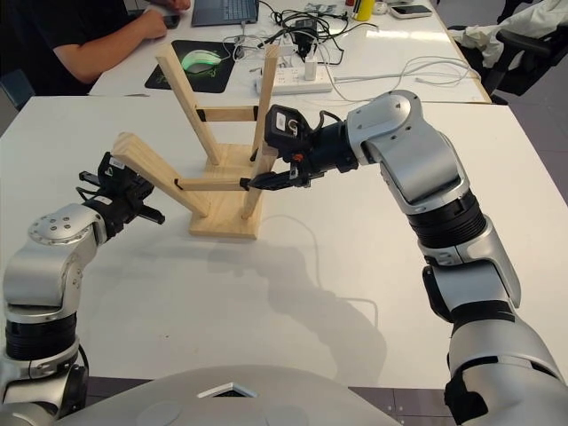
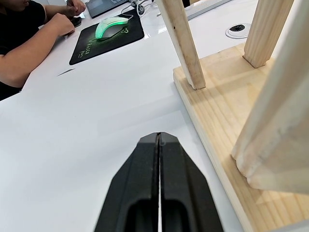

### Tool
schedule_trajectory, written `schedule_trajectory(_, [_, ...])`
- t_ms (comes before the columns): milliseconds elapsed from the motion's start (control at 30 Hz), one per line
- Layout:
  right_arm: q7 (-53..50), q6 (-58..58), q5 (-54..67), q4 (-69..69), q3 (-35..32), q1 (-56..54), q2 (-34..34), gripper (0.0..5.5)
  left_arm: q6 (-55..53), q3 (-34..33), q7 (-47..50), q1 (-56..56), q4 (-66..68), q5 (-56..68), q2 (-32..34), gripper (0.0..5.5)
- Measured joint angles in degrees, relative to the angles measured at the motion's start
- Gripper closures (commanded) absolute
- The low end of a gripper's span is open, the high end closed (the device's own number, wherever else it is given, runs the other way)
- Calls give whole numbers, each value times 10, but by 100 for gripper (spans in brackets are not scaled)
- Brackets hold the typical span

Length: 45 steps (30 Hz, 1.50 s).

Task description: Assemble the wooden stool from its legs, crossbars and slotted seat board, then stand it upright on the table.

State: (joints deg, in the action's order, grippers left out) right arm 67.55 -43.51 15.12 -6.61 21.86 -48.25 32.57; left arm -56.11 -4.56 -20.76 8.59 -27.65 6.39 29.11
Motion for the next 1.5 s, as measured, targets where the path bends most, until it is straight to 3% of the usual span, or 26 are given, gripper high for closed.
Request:
schedule_trajectory(267, [28, 44, -15, 136, 31, -70, -32, 344, 0, -6, 15, -2, 9, 0, -11, 550])
schedule_trajectory(600, [15, 49, -24, 63, 35, -36, -11, 344, -1, -5, 14, 1, 15, 5, -18, 550])
schedule_trajectory(1033, [80, 64, -33, 223, 37, -118, -51, 344, -8, -4, 15, 14, 25, 6, -25, 550])
schedule_trajectory(1067, [86, 69, -35, 233, 37, -121, -52, 307, -8, -4, 15, 14, 25, 6, -28, 550])
schedule_trajectory(1500, [45, 65, -34, 294, -26, -119, -93, 120, -8, 10, 15, 4, 19, 8, -46, 550])
